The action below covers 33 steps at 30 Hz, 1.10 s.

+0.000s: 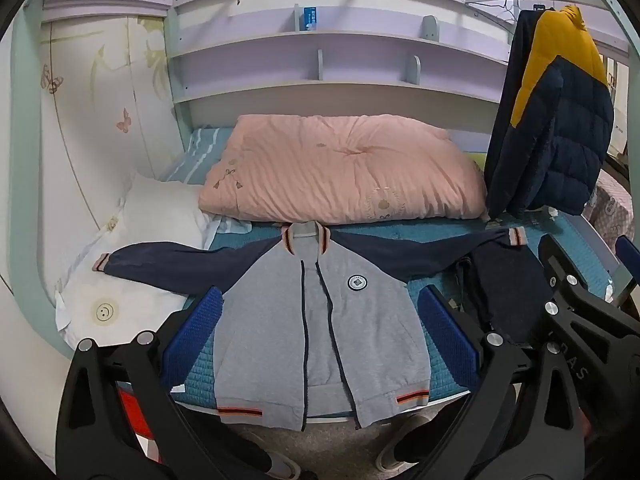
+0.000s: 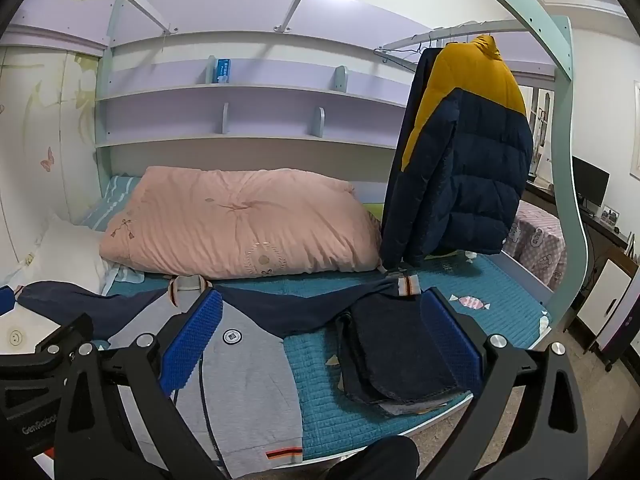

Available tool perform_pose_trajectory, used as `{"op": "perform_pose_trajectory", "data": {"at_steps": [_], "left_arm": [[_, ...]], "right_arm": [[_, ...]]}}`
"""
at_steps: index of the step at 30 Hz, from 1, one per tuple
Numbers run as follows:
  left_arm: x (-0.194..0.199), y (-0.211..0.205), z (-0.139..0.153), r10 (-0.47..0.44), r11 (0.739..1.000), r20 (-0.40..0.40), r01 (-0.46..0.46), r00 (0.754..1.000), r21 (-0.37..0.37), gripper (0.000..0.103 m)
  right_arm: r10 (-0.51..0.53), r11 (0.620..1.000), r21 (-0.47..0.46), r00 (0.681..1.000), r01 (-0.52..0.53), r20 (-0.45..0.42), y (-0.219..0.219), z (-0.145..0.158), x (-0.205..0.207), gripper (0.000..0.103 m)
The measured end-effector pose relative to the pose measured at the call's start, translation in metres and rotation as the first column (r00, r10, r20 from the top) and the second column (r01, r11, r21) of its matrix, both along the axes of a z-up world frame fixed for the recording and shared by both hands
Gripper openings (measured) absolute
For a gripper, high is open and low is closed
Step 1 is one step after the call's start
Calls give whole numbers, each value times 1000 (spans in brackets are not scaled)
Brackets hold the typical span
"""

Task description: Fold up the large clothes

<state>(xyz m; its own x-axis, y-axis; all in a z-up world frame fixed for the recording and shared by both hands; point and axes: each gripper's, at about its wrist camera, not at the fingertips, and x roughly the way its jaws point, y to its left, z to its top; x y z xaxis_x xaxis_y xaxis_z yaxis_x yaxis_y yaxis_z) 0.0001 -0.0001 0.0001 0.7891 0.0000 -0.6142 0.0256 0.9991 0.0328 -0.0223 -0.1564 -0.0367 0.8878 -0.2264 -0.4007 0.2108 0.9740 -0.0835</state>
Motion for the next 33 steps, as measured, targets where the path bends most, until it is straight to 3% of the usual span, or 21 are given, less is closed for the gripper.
{"op": "perform_pose_trajectory", "data": {"at_steps": [33], "left_arm": [[-2, -16, -6, -1, 1000, -7, 1, 1000, 1, 98]], "right_arm": [[-3, 1000, 7, 1000, 3, -9, -4, 1, -2, 96]]}}
